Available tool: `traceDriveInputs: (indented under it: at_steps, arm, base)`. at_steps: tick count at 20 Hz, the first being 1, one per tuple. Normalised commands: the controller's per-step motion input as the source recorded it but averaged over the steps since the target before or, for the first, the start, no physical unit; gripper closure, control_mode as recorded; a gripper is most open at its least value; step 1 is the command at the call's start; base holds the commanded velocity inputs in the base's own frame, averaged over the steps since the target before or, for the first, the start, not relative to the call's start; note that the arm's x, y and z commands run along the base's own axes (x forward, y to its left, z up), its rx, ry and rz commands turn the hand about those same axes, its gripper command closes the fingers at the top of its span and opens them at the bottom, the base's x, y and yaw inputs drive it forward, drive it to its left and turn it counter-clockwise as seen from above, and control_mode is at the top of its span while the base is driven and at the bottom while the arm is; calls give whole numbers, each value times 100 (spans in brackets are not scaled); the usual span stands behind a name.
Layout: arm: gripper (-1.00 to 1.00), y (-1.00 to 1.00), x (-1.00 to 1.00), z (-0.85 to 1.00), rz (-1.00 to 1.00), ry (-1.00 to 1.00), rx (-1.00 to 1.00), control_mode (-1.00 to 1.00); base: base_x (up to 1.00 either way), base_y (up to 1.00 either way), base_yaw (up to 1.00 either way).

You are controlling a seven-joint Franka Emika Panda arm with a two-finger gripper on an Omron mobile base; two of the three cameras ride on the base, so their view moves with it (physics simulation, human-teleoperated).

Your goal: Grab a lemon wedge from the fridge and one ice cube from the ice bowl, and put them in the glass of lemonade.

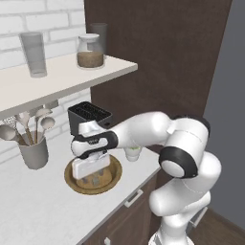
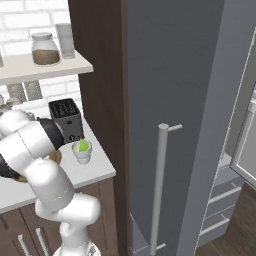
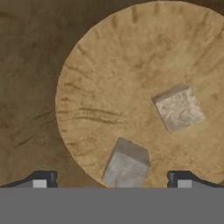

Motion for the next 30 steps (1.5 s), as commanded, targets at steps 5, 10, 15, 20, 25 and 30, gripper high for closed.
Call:
traceDriveInputs:
  at_steps: [5,10,15,20,25,30]
  arm:
    - [-100,-9,24,-2,-7,0,0,-100]
    - [-100,0,3,-1,-3,-2,0,-100]
    - [-100,2,-1,-29,0,-8,0,-100]
    - [-100,4,-1,-50,0,-8,0,-100]
    - [-100,0,-3,-26,0,-6,0,-100]
    - [-100,0,-15,-2,0,-9,0,-100]
  base:
    - [0,0,0]
    - [0,0,0]
    - [0,0,0]
    - [0,0,0]
    - [0,0,0]
    - [0,0,0]
